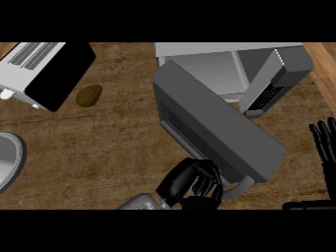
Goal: Pick up the milk, place it into the microwave and close the microwave
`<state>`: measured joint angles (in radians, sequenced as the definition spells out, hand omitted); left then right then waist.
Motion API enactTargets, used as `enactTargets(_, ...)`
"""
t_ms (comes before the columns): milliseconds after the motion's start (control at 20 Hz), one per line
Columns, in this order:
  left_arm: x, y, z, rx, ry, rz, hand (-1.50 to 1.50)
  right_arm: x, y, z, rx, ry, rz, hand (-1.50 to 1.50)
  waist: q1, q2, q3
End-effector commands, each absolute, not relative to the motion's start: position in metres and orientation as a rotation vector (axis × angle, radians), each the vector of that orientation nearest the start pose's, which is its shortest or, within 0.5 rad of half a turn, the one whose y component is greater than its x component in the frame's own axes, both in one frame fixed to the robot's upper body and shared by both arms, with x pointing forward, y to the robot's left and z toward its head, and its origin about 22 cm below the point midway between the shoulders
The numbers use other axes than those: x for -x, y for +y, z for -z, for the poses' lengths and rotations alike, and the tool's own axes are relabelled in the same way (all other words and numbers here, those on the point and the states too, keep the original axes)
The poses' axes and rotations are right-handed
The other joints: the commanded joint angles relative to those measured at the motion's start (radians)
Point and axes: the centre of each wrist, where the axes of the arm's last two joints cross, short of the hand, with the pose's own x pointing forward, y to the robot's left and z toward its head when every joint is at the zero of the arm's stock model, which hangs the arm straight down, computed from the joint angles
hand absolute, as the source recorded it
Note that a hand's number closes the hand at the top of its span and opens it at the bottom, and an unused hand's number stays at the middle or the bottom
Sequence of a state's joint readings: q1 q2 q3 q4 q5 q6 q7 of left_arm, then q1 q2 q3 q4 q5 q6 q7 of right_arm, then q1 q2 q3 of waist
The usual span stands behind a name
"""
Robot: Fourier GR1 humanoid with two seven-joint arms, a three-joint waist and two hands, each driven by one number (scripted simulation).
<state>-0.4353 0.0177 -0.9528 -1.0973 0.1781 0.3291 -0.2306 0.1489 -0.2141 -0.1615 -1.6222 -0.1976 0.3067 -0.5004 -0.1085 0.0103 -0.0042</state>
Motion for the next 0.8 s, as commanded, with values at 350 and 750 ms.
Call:
enactTargets(350,-0.26,0.0,0.003,0.363,-1.762,0.582,1.5,-0.206,-0.322,-0.046,-0.321,-2.03,-0.281,-1.5,-0.079,0.018,-0.002)
enactTargets(750,-0.294,-0.002,-0.017,0.264,-1.742,0.456,1.5,-0.206,-0.32,-0.065,-0.422,-2.065,-0.293,-1.5,-0.152,0.032,-0.001)
